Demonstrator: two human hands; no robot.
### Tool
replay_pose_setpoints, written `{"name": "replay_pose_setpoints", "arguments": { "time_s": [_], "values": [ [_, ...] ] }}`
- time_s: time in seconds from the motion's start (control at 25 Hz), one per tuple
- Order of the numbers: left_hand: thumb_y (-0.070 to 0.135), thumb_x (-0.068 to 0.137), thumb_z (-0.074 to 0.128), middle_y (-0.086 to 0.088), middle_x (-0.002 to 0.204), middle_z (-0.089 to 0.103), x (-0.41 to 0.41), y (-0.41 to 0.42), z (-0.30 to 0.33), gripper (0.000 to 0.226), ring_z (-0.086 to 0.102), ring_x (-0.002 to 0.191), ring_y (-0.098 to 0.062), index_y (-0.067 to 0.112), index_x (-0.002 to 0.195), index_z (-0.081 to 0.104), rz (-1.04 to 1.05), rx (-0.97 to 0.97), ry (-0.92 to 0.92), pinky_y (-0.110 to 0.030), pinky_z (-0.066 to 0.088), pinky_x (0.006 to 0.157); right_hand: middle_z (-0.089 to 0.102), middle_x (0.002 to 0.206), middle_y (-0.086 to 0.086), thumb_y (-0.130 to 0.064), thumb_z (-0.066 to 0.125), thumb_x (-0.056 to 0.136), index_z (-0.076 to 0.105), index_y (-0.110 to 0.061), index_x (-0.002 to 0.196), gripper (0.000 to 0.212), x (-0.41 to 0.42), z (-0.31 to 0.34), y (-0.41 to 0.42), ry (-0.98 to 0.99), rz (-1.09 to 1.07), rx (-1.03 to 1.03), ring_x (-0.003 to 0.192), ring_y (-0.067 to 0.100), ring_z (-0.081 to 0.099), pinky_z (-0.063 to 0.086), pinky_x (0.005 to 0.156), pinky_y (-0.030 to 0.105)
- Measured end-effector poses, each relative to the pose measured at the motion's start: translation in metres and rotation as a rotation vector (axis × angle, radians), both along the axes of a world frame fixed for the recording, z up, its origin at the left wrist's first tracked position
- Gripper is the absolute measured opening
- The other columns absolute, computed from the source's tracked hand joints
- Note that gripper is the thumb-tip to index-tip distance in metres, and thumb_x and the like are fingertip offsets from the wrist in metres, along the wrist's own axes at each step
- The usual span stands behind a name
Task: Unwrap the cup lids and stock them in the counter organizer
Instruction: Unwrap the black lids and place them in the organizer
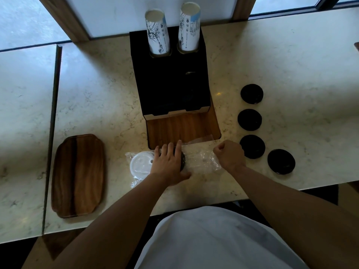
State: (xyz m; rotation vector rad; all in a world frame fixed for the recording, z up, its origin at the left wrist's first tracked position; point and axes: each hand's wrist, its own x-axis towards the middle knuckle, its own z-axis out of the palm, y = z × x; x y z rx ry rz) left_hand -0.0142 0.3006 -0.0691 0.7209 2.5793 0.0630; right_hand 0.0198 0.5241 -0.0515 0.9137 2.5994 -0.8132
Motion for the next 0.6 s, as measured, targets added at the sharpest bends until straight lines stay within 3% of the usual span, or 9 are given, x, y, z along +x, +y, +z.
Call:
{"name": "replay_pose_setpoints", "arguments": {
  "time_s": [0.16, 0.28, 0.4, 0.48, 0.6],
  "values": [
    [0.085, 0.074, 0.053, -0.016, 0.162, 0.02, 0.0, 0.001, 0.001, 0.124, 0.018, 0.15, -0.039, 0.017, 0.16, -0.005, 0.005, -0.011, -0.01, -0.057, 0.007, 0.123, 0.072, 0.075, 0.009, -0.023, 0.059, 0.087, 0.07, -0.01, 0.072, 0.023, 0.001, 0.0, 0.006, 0.021, -0.029, -0.019, 0.069, 0.025, 0.067, 0.058, 0.066, 0.041],
    [0.084, 0.071, 0.057, -0.016, 0.163, 0.019, -0.001, 0.0, 0.002, 0.127, 0.017, 0.15, -0.039, 0.018, 0.16, -0.005, 0.005, -0.005, -0.024, -0.057, 0.007, 0.123, 0.07, 0.085, 0.004, -0.027, 0.057, 0.093, 0.068, -0.011, 0.091, 0.019, -0.001, 0.002, 0.002, 0.106, -0.041, -0.007, 0.078, 0.023, 0.066, 0.056, 0.07, 0.038],
    [0.077, 0.07, 0.067, -0.016, 0.163, 0.018, -0.002, -0.002, 0.002, 0.13, 0.016, 0.15, -0.039, 0.02, 0.159, -0.008, 0.008, 0.014, -0.046, -0.056, 0.008, 0.124, 0.066, 0.077, -0.002, -0.024, 0.057, 0.096, 0.064, -0.015, 0.094, 0.011, -0.004, 0.005, -0.01, 0.262, 0.009, -0.037, 0.066, 0.014, 0.061, 0.047, 0.055, 0.027],
    [0.07, 0.069, 0.075, -0.017, 0.163, 0.017, -0.002, -0.003, 0.002, 0.132, 0.014, 0.15, -0.04, 0.022, 0.158, -0.012, 0.014, 0.03, -0.059, -0.054, 0.009, 0.123, 0.065, 0.075, -0.004, -0.021, 0.054, 0.097, 0.062, -0.017, 0.089, 0.012, -0.005, 0.003, -0.024, 0.289, 0.053, -0.068, 0.063, 0.008, 0.058, 0.04, 0.053, 0.022],
    [0.058, 0.066, 0.085, -0.017, 0.164, 0.011, -0.006, -0.006, 0.005, 0.139, 0.01, 0.152, -0.041, 0.028, 0.157, -0.016, 0.063, 0.08, -0.119, -0.055, 0.014, 0.122, 0.068, 0.095, 0.003, -0.013, 0.046, 0.1, 0.065, -0.008, 0.099, 0.02, -0.004, -0.008, -0.028, 0.197, -0.059, -0.135, 0.085, 0.018, 0.063, 0.052, 0.076, 0.032]
  ]
}}
